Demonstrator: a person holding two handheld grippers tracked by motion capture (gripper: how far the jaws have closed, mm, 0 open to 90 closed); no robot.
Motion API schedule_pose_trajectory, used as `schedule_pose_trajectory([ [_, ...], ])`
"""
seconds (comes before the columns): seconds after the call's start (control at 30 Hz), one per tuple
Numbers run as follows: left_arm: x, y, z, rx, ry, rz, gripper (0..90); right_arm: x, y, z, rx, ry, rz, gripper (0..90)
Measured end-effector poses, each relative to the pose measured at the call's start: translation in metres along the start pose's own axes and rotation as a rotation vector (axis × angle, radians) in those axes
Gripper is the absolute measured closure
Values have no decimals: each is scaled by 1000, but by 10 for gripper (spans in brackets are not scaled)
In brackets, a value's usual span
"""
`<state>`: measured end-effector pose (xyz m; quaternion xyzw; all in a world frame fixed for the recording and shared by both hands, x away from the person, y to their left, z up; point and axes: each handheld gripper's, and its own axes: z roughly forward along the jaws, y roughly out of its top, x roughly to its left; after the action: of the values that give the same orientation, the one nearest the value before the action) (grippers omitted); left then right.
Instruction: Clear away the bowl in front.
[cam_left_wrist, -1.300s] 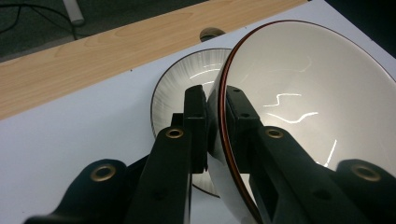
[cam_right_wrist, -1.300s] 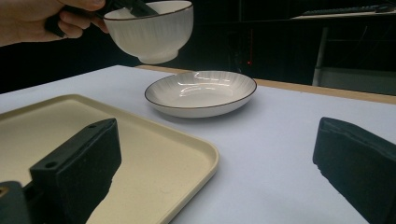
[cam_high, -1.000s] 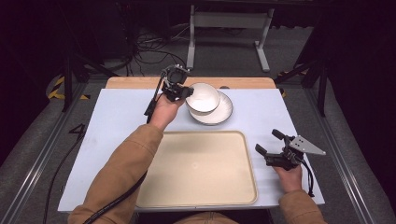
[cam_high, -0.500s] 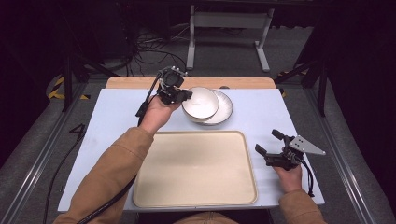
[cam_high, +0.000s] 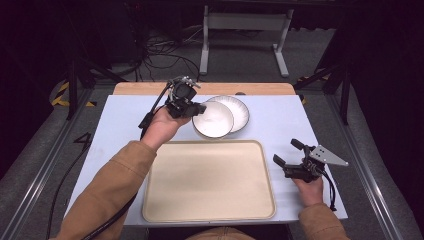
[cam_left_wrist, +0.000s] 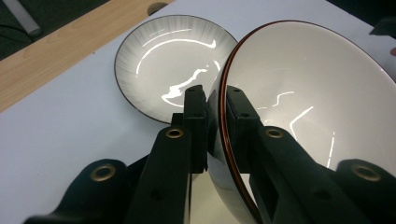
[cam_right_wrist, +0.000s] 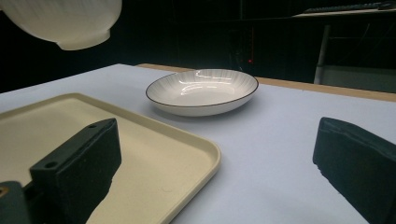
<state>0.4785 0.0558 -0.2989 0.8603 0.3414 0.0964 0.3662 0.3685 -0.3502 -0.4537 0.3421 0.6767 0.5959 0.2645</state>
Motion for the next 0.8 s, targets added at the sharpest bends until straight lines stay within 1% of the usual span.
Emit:
schedule_pose_trajectory([
  [0.03,-2,0,-1,4,-9,11,817,0,0,0,0,0,0,13],
  [0.2,-12,-2,-6,11,-44,38,817,0,0,0,1,1,0,13],
  [0.23,-14,-3,-7,13,-45,54,817,0,0,0,1,2,1,13],
  [0.3,-18,-4,-8,19,-54,64,817,0,0,0,1,2,0,13],
  [0.4,-23,-6,-10,28,-62,92,816,0,0,0,1,3,1,13],
  [0.43,-24,-6,-11,29,-65,88,817,0,0,0,2,3,0,13],
  [0.47,-26,-7,-11,32,-64,99,817,0,0,0,2,3,0,13],
  [0.6,-30,-9,-11,43,-80,130,817,0,0,0,2,4,-2,13],
  [0.8,-35,-13,-13,64,-99,162,817,0,0,1,2,5,-1,13],
])
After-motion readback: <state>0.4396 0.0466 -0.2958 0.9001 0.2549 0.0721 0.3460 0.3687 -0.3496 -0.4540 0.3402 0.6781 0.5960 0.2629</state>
